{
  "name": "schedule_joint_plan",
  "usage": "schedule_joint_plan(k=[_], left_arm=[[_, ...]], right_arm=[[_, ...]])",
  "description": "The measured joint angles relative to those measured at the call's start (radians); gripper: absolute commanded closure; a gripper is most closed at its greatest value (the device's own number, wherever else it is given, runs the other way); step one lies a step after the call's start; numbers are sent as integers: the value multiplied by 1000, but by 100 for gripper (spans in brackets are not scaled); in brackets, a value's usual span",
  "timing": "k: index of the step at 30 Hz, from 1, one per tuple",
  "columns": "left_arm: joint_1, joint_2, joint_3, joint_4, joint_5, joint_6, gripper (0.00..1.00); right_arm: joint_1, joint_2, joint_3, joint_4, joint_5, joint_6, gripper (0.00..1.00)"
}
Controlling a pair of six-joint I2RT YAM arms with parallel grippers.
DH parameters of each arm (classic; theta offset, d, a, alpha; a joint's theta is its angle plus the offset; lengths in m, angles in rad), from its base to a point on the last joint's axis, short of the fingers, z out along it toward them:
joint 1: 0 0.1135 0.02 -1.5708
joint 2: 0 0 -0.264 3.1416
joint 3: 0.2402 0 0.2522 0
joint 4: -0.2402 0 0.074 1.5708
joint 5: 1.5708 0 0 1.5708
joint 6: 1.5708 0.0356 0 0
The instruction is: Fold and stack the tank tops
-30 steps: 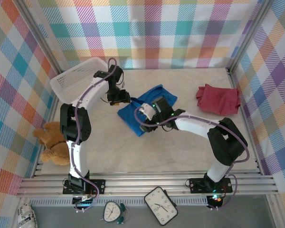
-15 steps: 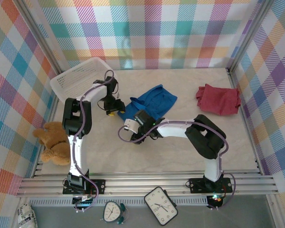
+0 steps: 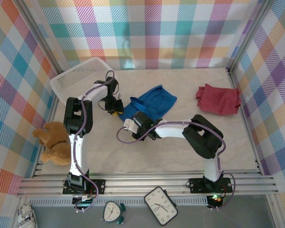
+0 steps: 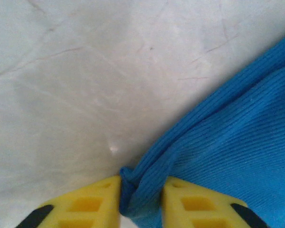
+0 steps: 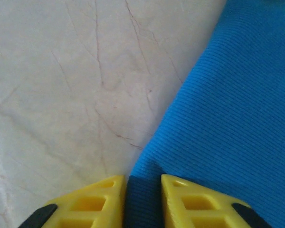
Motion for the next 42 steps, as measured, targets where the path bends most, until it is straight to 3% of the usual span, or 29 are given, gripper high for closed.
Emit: schedule_joint_plan(k=[3, 9, 17, 27, 34, 42], left_arm=[[-5, -6, -11, 7, 24, 2, 100], [-15, -90, -79, 0, 1, 1, 100], [-15, -377, -219, -32, -76, -10, 100], [-15, -622, -312, -114, -136, -60, 100], [-15, -632, -285, -133, -145, -77, 100], [-15, -434, -103, -126, -122, -77, 100]], right_arm=[[0, -2, -1, 1, 2, 8, 88], [12, -56, -46, -11, -21, 47, 92], [103, -183, -84, -26, -101, 136, 92], [139, -349, -109, 29, -357, 343, 92], [22, -369, -173, 137, -571, 488, 92], [-163, -336, -182, 237, -753, 627, 91]])
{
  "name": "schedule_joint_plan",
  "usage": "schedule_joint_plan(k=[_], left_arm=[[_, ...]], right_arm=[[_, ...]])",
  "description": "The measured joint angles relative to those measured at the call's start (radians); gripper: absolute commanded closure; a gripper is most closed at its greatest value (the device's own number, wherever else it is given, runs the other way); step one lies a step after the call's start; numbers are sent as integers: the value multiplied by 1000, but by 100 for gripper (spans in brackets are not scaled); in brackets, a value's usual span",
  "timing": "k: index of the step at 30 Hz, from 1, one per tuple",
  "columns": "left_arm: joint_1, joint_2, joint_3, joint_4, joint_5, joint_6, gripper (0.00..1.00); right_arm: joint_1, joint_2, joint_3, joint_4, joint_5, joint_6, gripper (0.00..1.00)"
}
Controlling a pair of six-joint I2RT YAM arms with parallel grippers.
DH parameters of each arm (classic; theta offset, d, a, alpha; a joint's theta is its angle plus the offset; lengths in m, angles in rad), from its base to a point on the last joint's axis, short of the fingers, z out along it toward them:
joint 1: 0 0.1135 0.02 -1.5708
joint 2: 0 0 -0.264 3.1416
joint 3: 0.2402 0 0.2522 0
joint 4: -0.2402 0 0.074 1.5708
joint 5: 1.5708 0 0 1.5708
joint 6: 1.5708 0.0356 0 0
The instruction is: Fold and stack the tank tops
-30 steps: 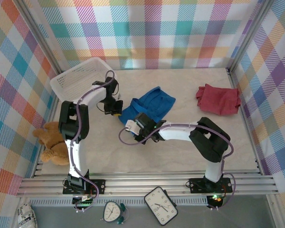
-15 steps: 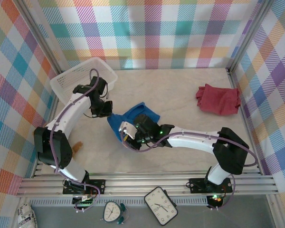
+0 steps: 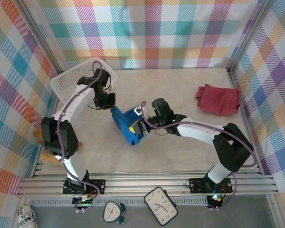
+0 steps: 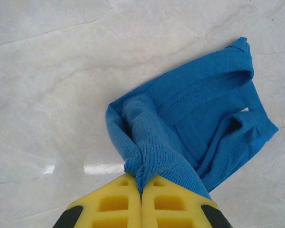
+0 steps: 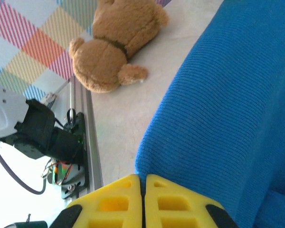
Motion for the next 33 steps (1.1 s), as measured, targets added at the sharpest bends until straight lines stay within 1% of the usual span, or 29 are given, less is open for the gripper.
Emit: schedule_joint_plan(k=[4, 10, 17, 22, 27, 28, 30, 33], left_arm=[[0, 119, 108, -1, 33, 0, 99], [-19, 280, 264, -5, 72, 1, 97], [-42, 414, 429, -3, 96, 1, 94], [-60, 513, 552, 0, 117, 3, 92], [-79, 615, 645, 6, 140, 14, 86], [-81, 632, 660, 10, 145, 16, 83], [-85, 663, 685, 27, 151, 23, 72], [-87, 676, 691, 53, 154, 24, 63]], right_arm=[[-73, 55, 0, 32, -54, 38, 91], [-157, 128, 0, 41, -90, 54, 91], [-236, 141, 0, 42, -85, 50, 90], [-280, 175, 0, 55, -55, 50, 89], [-320, 227, -1, 55, -12, 50, 86], [-327, 234, -2, 56, -3, 51, 86], [-340, 246, -5, 55, 20, 51, 86], [-360, 249, -15, 55, 55, 55, 85]])
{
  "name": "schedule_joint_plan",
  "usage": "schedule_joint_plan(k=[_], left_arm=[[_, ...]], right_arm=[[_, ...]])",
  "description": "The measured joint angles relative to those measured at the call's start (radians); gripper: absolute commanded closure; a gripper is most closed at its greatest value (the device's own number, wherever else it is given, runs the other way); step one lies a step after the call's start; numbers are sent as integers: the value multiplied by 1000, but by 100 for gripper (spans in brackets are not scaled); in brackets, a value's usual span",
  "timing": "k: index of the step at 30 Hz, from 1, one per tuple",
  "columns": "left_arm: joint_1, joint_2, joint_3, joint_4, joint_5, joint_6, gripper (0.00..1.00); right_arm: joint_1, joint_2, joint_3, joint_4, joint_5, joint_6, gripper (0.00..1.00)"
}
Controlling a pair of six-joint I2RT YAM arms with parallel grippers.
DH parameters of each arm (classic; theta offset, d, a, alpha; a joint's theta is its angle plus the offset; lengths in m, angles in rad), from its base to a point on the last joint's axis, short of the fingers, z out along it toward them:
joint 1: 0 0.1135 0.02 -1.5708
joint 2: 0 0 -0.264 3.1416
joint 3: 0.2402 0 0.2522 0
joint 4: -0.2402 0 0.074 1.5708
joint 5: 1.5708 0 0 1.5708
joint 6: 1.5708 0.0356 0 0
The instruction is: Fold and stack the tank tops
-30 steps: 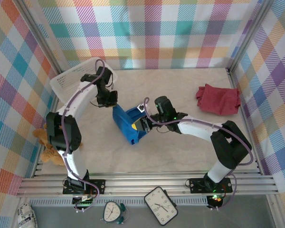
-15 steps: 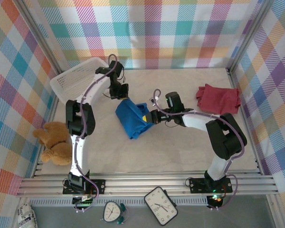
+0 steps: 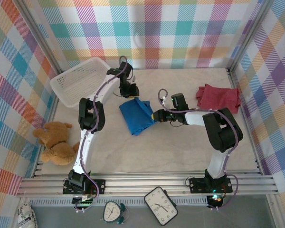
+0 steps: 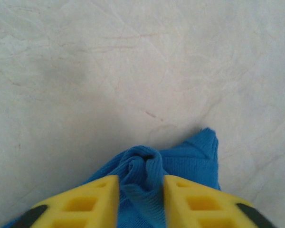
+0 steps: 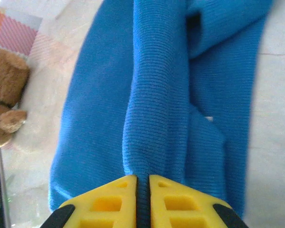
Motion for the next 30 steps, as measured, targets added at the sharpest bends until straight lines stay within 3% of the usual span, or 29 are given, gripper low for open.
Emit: schedule_joint_plan(k=[4, 11, 16, 22, 30], left_arm=[[-2, 0, 13, 31, 3, 3, 56], [-5, -6, 10, 44, -31, 39, 51], [-4, -104, -134, 45, -91, 74, 50], [15, -221, -328, 64, -106, 79, 50], [29, -224, -520, 103, -105, 79, 51]], right_arm=[[-15, 0, -1, -3, 45, 8, 83], [-25, -8, -4, -78, 163, 25, 70], [-21, -135, -56, -133, 254, -2, 65], [66, -237, -61, -79, 286, -31, 56], [192, -85, -50, -21, 266, 23, 51]])
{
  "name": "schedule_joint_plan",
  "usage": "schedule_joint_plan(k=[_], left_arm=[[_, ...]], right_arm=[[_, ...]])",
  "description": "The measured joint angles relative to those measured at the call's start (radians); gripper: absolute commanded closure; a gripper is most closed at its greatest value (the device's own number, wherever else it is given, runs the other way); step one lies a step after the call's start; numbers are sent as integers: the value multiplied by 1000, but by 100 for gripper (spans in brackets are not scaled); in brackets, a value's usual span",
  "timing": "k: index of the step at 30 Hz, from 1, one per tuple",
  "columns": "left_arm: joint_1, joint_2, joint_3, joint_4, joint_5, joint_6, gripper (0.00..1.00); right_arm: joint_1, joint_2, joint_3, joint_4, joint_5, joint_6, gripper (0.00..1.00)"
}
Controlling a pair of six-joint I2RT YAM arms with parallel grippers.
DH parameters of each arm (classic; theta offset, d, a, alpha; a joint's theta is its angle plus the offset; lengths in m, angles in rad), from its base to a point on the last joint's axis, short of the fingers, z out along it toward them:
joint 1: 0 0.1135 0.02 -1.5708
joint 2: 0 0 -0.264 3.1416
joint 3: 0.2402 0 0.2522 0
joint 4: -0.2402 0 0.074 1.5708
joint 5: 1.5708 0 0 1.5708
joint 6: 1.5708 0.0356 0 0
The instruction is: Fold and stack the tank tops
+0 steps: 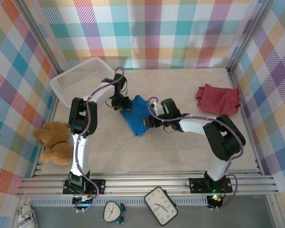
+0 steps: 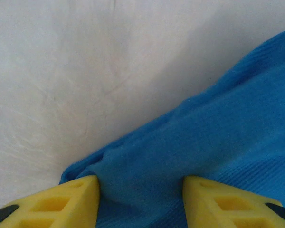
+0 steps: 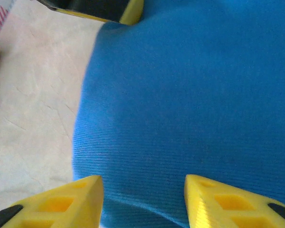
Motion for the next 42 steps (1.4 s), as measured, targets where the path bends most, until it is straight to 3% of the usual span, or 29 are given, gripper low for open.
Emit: schedule_joint_plan(k=[6, 11, 22, 31, 42], left_arm=[[0, -84, -116, 31, 22, -6, 51], [-13, -159, -228, 51, 45, -47, 51], [-134, -370, -503, 154, 104, -210, 50], [-129, -432, -439, 127, 3, -162, 44], [-44, -206, -261, 139, 52, -26, 45]], right_arm=[[1, 90, 50, -6, 5, 13, 51], [-6, 94, 109, -82, 56, -66, 50], [-172, 95, 131, -171, 41, -215, 46], [-172, -112, 42, -193, 24, -145, 40], [-60, 11, 75, -264, 137, -72, 39]])
